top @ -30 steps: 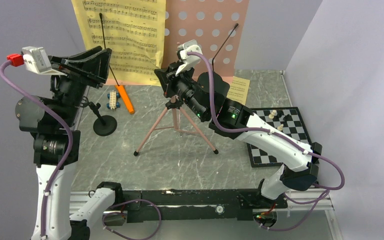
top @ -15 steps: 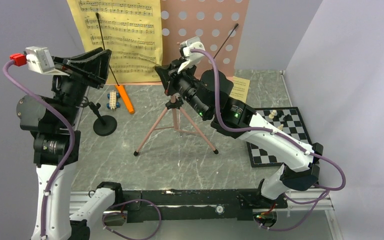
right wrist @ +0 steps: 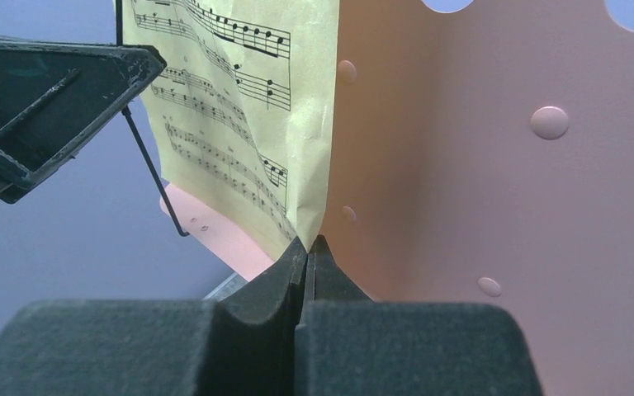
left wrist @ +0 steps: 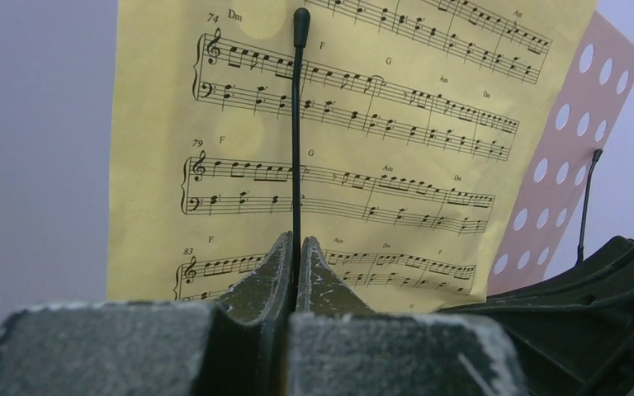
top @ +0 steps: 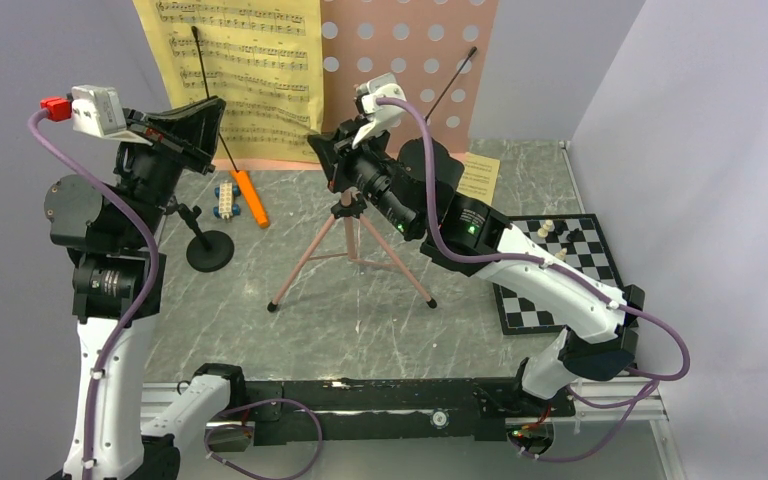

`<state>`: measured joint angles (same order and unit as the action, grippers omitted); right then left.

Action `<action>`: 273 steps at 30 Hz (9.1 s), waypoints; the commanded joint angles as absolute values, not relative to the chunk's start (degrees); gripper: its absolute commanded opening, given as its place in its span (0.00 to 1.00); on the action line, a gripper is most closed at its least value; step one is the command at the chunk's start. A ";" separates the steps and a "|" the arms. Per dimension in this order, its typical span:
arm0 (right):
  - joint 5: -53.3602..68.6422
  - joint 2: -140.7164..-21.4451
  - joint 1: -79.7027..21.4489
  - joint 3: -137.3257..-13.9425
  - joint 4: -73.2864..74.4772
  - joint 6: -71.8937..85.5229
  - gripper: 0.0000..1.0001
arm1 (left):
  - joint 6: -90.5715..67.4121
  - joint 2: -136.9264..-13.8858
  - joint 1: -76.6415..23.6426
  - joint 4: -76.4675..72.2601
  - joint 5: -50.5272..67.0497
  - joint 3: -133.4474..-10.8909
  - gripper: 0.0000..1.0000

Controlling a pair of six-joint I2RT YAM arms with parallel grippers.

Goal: Pack up the instrument practice props

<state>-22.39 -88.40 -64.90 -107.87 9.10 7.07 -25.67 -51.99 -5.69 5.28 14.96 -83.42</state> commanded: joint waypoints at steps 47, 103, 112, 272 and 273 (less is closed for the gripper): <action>12.20 -42.62 -64.46 -75.18 24.32 -9.02 0.00 | -24.16 -47.18 -5.71 -1.32 12.12 -74.55 0.54; 22.90 -99.82 -0.26 -75.74 11.27 39.62 0.00 | -37.88 -21.74 -8.25 8.10 2.54 -44.58 0.94; 23.31 -108.26 2.14 -73.02 8.32 40.51 0.00 | -36.20 -20.67 -9.09 8.81 1.55 -43.60 0.94; -33.91 -92.79 -82.75 -52.32 4.99 20.29 0.37 | -29.28 -46.85 -26.72 -8.69 -10.72 -27.40 0.79; -34.04 -91.92 -82.71 -52.03 5.59 20.78 0.46 | -28.82 -45.56 -26.70 -8.52 -10.92 -27.29 0.81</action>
